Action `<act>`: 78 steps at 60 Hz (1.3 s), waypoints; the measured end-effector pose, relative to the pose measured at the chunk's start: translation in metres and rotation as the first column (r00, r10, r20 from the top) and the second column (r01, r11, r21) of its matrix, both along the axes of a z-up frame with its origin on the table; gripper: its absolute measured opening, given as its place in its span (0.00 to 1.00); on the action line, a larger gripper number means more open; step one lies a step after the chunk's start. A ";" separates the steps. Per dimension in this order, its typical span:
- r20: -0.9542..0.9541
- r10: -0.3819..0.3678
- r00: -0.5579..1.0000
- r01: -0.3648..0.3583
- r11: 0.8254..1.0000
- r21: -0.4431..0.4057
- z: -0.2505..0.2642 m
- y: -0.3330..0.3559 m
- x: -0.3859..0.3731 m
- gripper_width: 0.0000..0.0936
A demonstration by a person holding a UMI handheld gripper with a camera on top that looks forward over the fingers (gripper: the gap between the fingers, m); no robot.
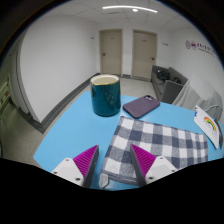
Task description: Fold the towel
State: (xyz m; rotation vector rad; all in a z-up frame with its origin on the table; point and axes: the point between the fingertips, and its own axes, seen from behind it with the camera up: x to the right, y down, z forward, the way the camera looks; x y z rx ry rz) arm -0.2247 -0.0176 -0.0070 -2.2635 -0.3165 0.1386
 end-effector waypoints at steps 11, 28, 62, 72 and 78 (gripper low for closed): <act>0.091 0.033 0.995 -0.037 0.998 0.044 -0.009 0.010 0.012 0.31; -0.034 0.014 0.999 -0.010 0.992 0.130 0.053 0.016 0.032 0.01; -0.047 -0.402 0.914 0.403 0.915 0.007 0.021 -0.005 0.296 0.31; -0.142 -0.421 0.896 0.432 0.901 0.050 0.069 -0.043 0.286 0.82; -0.285 -0.382 0.879 0.404 0.914 0.019 0.101 -0.085 0.251 0.83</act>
